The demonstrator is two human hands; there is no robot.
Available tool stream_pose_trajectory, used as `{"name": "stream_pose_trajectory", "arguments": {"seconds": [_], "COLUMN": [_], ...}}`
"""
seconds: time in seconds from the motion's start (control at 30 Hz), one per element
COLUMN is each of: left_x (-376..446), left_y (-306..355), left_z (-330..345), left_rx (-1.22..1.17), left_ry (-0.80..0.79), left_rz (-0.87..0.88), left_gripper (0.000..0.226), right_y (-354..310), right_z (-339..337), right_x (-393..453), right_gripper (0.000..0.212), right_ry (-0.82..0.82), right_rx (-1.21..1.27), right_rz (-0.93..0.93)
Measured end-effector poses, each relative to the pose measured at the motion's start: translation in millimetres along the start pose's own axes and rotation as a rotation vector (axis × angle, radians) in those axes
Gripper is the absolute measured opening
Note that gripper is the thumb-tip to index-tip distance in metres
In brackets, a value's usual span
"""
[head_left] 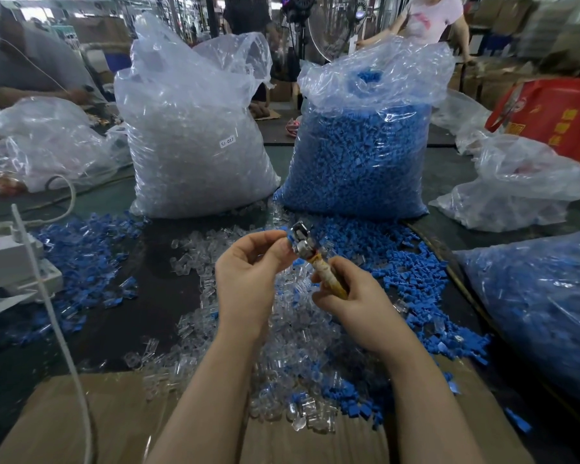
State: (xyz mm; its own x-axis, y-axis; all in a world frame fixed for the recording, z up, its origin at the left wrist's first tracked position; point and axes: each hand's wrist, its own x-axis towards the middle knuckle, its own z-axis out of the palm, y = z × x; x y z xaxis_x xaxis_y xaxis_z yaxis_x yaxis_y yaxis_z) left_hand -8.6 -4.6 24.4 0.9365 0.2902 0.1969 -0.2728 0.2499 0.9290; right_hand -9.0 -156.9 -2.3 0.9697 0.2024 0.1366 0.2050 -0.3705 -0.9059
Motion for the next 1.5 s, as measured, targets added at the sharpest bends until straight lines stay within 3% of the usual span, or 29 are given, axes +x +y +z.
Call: {"name": "stream_pose_trajectory", "arguments": {"seconds": [0.17, 0.3, 0.83, 0.93, 1.07, 1.13, 1.27, 1.5], "left_x": [1.1, 0.7, 4.4, 14.7, 25.0, 26.4, 28.8, 30.7], "left_y": [1.1, 1.8, 7.3, 13.6, 14.0, 8.4, 1.6, -0.1], "left_z": [-3.6, -5.2, -9.8, -37.5, -96.1, -119.7, -140.5, -141.8], "left_rx": [-0.001, 0.013, 0.071, 0.274, 0.992, 1.180, 1.300, 1.347], "left_ry": [-0.011, -0.019, -0.027, 0.066, 0.393, 0.494, 0.560, 0.515], "left_rz": [-0.019, -0.013, -0.007, 0.045, 0.131, 0.068, -0.114, -0.183], "left_gripper": [0.008, 0.009, 0.010, 0.014, 0.006, 0.009, 0.017, 0.024], "right_y": [-2.4, -0.8, -1.5, -2.5, 1.8, 4.0, 8.2, 14.7], "right_z": [-0.5, 0.0, 5.0, 4.6, -0.4, -2.3, -5.6, -14.0], "right_x": [-2.8, -2.5, -4.6, -3.8, -2.6, -2.8, -0.4, -1.4], "right_gripper": [0.025, 0.015, 0.013, 0.014, 0.008, 0.012, 0.013, 0.012], "right_ry": [-0.053, -0.043, 0.011, 0.089, 0.220, 0.273, 0.394, 0.482], "right_rx": [-0.030, -0.091, -0.161, -0.169, -0.203, -0.249, -0.345, -0.582], "right_rz": [0.009, -0.008, -0.030, 0.002, 0.051, 0.082, 0.178, 0.470]}}
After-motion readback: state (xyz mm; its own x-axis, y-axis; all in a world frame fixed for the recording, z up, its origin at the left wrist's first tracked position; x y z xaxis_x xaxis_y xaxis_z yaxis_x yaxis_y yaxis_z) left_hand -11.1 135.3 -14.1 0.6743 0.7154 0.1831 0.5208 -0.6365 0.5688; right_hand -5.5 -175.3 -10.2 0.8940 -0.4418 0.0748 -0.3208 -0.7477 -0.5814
